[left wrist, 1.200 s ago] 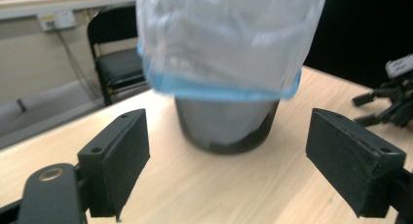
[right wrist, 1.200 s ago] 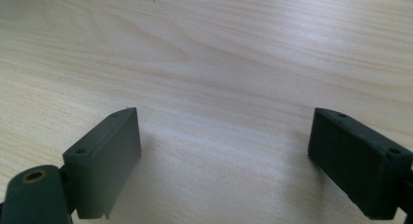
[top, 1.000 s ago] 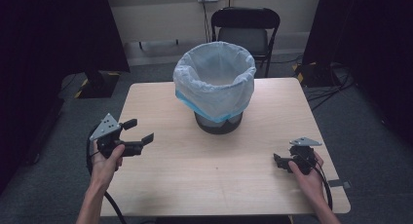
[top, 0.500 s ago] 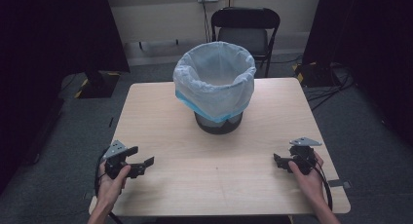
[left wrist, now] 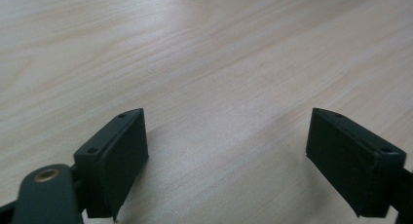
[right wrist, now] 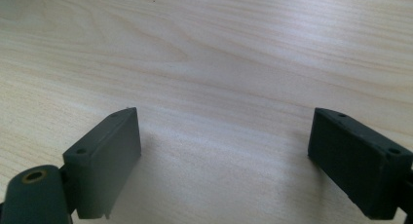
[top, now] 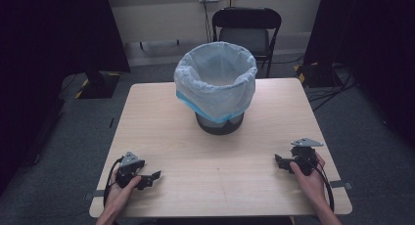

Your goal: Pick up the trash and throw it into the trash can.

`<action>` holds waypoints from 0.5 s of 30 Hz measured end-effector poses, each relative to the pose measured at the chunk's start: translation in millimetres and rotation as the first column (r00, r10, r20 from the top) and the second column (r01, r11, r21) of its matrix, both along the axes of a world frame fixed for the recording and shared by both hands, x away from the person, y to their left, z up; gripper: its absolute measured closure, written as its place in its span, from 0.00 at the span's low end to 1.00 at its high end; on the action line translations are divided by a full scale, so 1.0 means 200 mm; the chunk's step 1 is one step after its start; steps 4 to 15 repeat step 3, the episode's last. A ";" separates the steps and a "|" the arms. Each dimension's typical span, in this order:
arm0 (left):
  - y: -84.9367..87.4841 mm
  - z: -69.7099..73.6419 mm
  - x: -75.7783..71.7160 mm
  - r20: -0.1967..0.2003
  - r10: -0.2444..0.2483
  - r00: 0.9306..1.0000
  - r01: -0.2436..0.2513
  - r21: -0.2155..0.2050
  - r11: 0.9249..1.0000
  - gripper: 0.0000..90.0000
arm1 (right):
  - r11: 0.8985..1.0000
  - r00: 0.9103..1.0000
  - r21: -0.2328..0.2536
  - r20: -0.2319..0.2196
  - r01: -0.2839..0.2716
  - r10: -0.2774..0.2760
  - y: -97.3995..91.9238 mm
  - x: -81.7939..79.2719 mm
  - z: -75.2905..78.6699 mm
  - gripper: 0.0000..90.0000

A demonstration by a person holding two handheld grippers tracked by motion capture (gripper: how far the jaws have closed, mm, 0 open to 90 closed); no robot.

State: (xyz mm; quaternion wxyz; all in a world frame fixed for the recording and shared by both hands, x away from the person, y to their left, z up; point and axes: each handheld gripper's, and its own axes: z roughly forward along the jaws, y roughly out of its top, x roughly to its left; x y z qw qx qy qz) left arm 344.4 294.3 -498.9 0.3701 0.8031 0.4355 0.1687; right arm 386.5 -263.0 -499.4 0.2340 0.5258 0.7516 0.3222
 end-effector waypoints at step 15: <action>-0.02 -0.01 -0.01 0.019 0.006 1.000 -0.007 0.037 0.999 0.17 | 1.000 1.000 0.000 0.001 -0.001 0.001 0.00 0.00 0.00 0.12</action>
